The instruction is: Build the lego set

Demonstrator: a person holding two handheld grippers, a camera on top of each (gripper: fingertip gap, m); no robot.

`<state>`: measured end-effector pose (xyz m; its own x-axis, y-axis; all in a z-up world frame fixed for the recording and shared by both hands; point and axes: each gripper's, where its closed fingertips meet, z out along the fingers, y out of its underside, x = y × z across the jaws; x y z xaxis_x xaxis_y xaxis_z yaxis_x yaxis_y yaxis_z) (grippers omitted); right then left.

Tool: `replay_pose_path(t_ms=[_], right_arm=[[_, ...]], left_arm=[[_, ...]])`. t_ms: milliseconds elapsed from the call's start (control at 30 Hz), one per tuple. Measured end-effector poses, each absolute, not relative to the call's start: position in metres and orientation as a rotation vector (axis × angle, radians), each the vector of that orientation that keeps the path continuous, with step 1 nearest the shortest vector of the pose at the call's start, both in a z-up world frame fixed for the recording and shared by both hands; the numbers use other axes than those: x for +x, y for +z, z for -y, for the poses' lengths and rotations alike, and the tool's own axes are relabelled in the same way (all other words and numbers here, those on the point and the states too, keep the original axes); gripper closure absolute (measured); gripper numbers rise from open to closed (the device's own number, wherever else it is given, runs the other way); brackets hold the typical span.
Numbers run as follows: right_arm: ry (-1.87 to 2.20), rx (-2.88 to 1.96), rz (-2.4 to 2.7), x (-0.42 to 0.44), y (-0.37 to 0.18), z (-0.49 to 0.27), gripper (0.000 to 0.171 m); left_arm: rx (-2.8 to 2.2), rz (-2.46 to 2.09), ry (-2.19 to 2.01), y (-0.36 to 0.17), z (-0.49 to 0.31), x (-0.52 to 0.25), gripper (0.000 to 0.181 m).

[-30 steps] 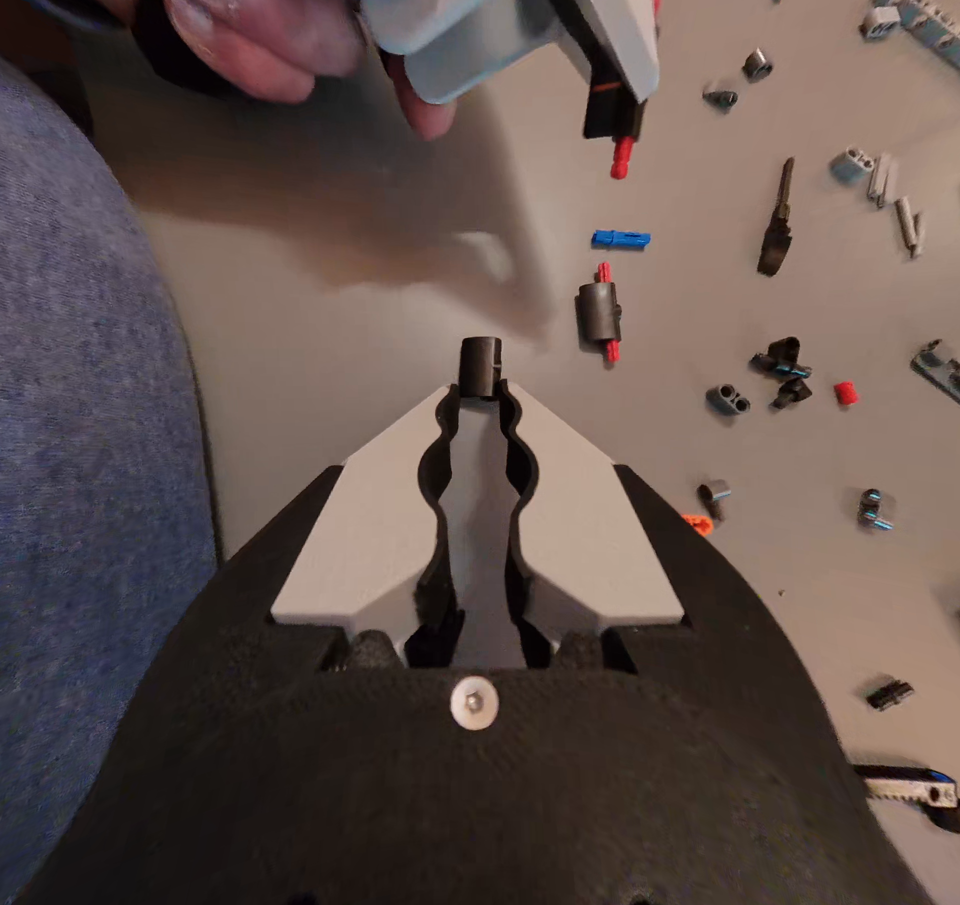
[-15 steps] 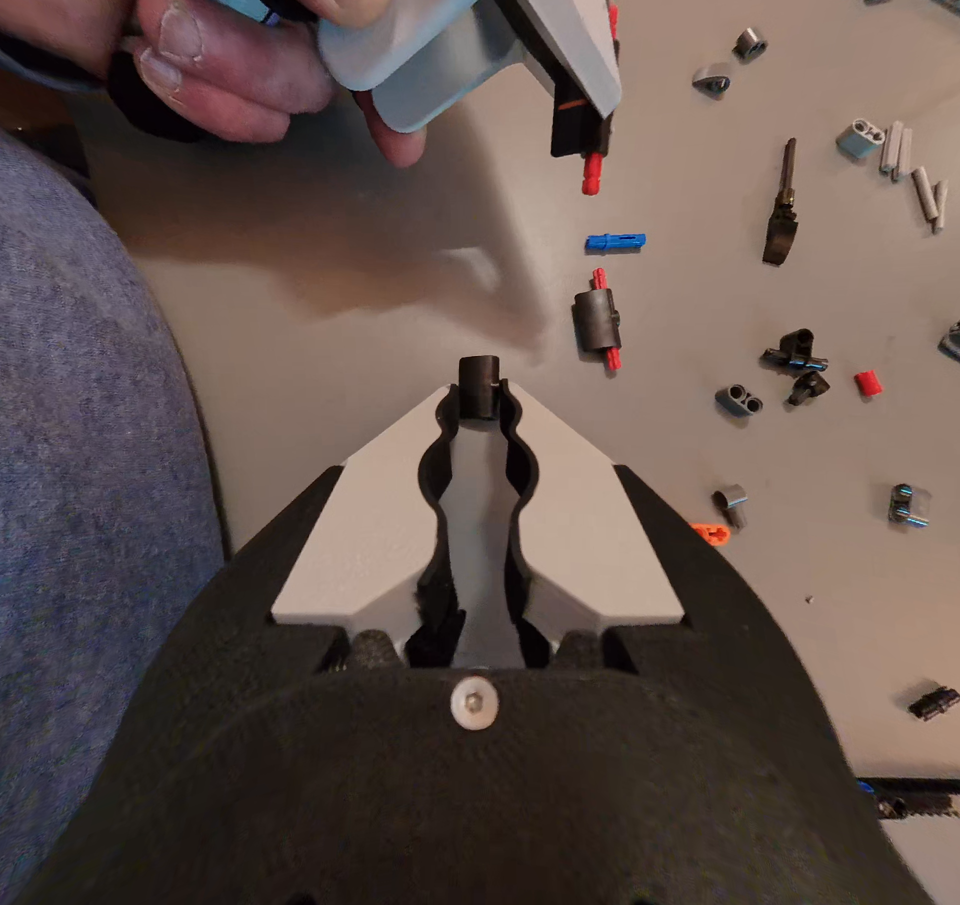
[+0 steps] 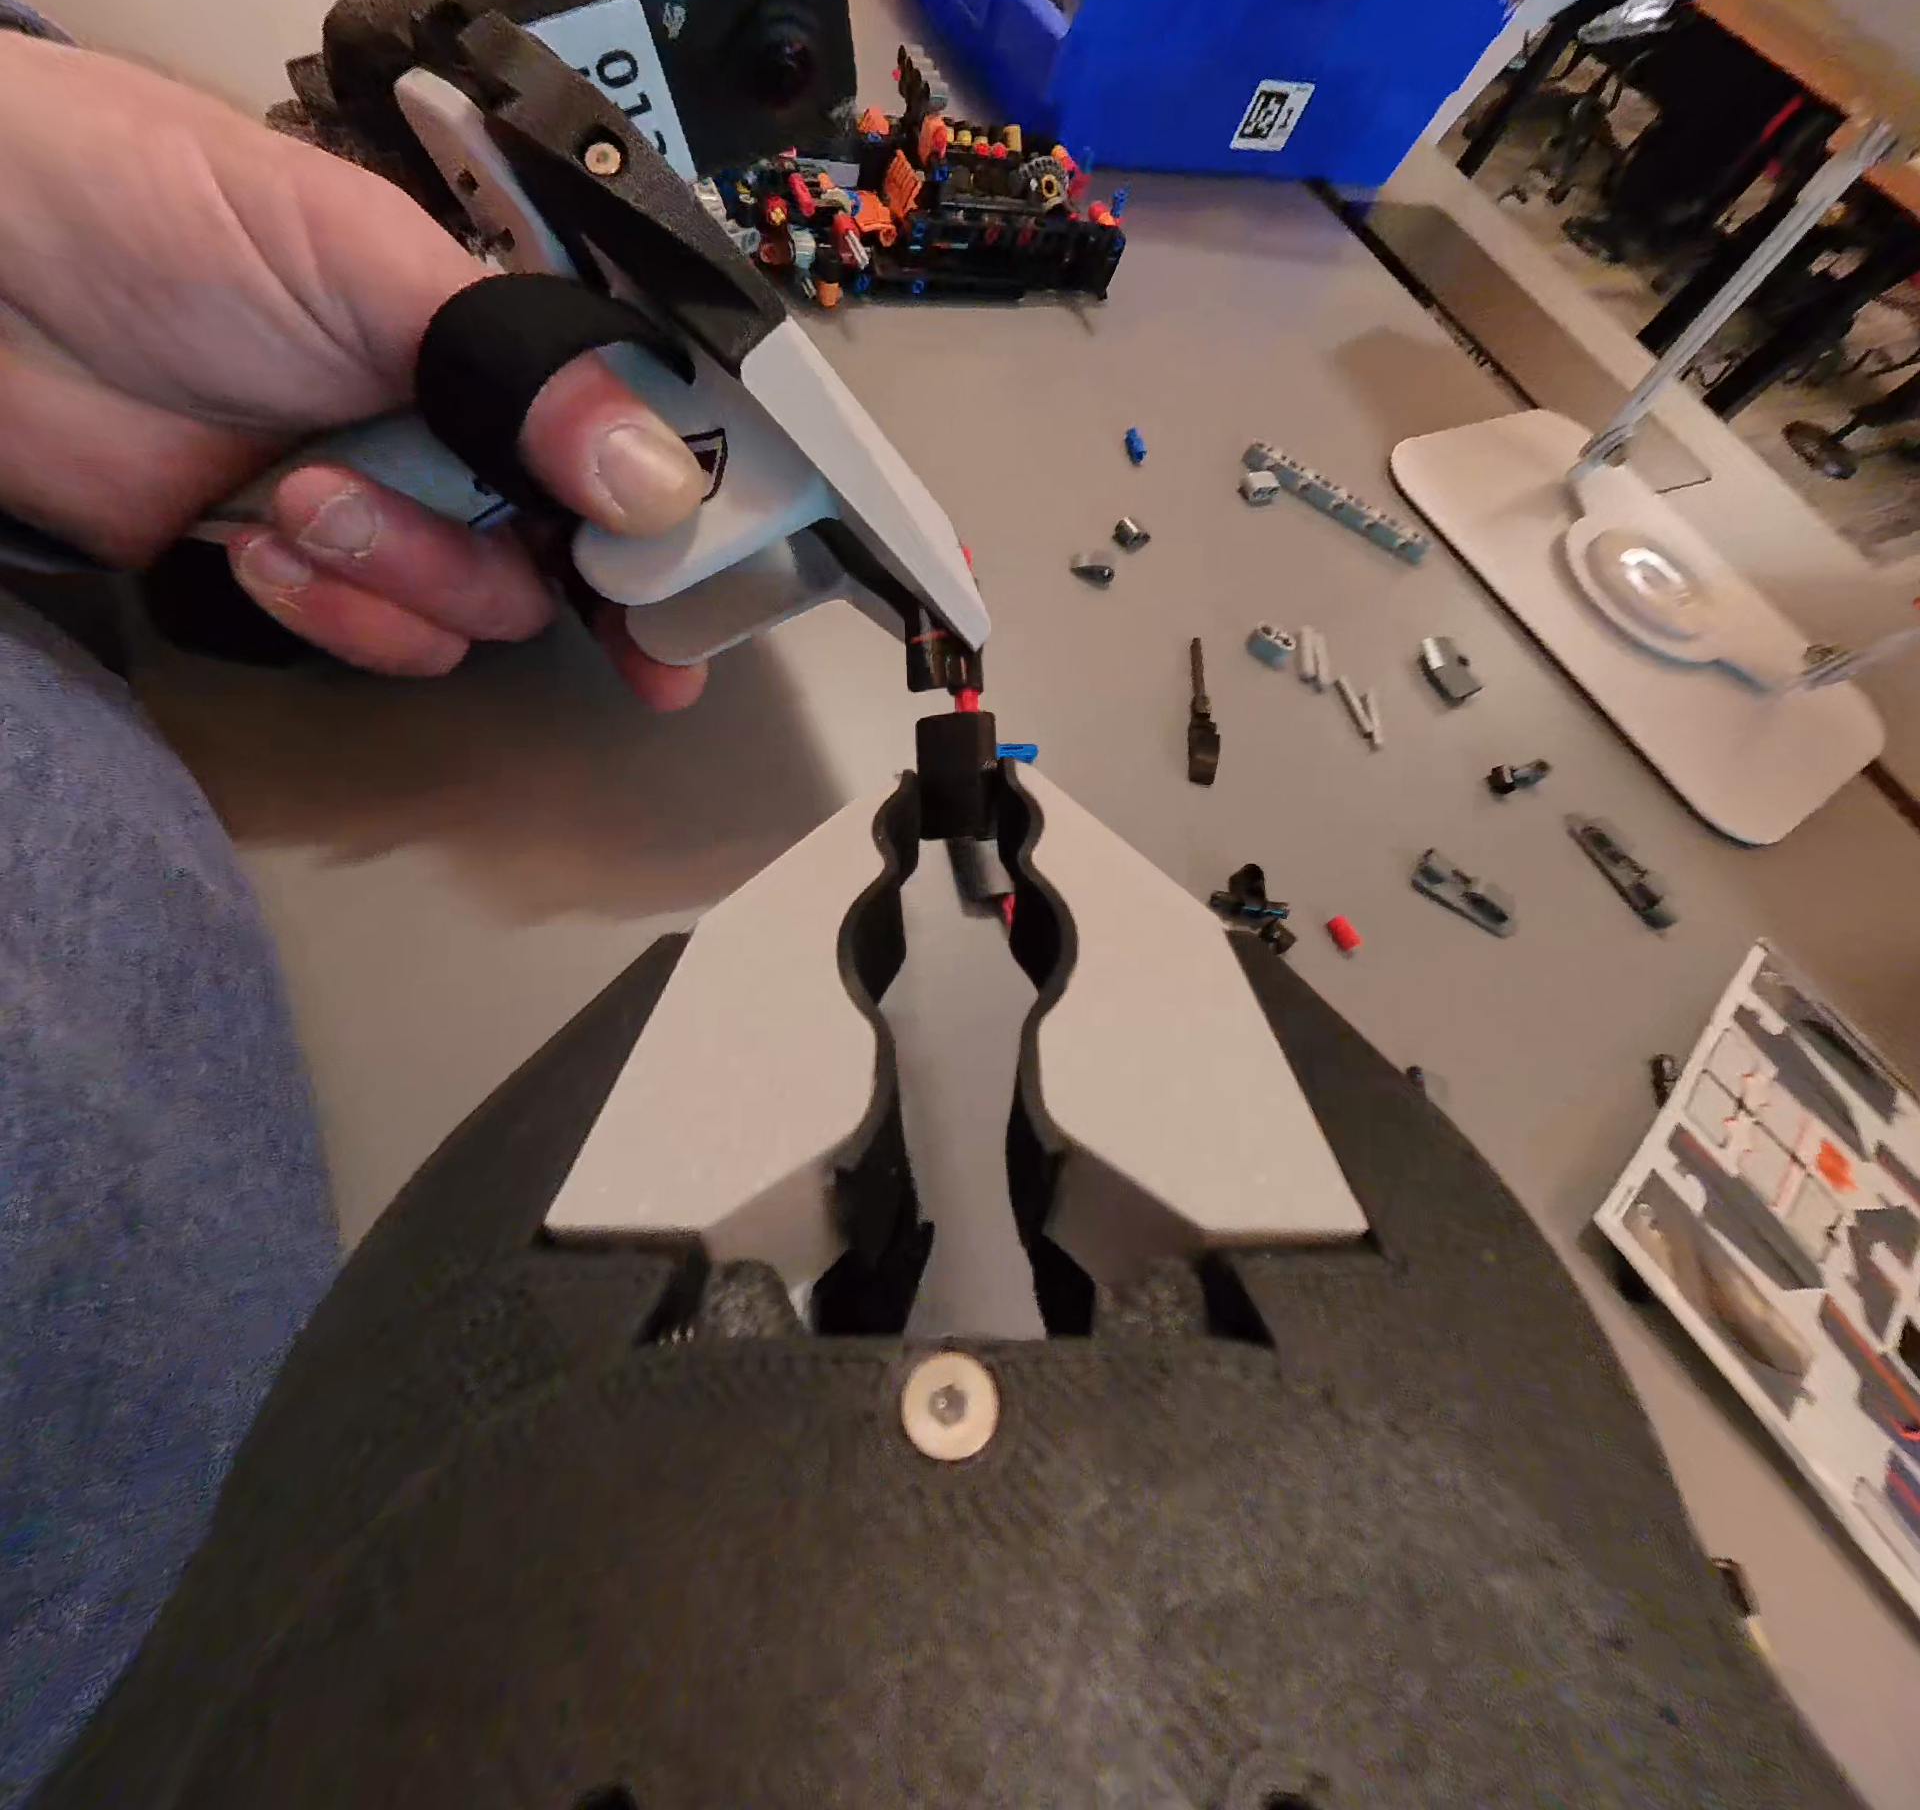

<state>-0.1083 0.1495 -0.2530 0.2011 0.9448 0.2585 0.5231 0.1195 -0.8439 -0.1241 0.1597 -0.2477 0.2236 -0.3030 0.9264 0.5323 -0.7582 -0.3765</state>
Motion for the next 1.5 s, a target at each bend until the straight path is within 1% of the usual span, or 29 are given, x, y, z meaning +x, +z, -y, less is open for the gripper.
replay_pose_path(t_ms=[533, 733, 1100, 1500], right_arm=[[0.54, -1.509, 1.456, -0.107, -0.254, -0.154, 0.16], [0.504, -1.506, 1.48, -0.106, -0.254, -0.154, 0.16], [0.569, -1.484, 1.469, -0.106, -0.251, -0.152, 0.16], [0.554, -1.475, 1.446, -0.108, -0.245, -0.152, 0.161]], left_arm=[[-1.794, 0.198, -1.586, -0.242, -0.164, -0.122, 0.176], [-1.822, 0.121, -1.505, -0.242, -0.163, -0.121, 0.176], [-1.812, 0.08, -1.534, -0.239, -0.161, -0.119, 0.176], [-1.79, 0.064, -1.512, -0.236, -0.161, -0.12, 0.176]])
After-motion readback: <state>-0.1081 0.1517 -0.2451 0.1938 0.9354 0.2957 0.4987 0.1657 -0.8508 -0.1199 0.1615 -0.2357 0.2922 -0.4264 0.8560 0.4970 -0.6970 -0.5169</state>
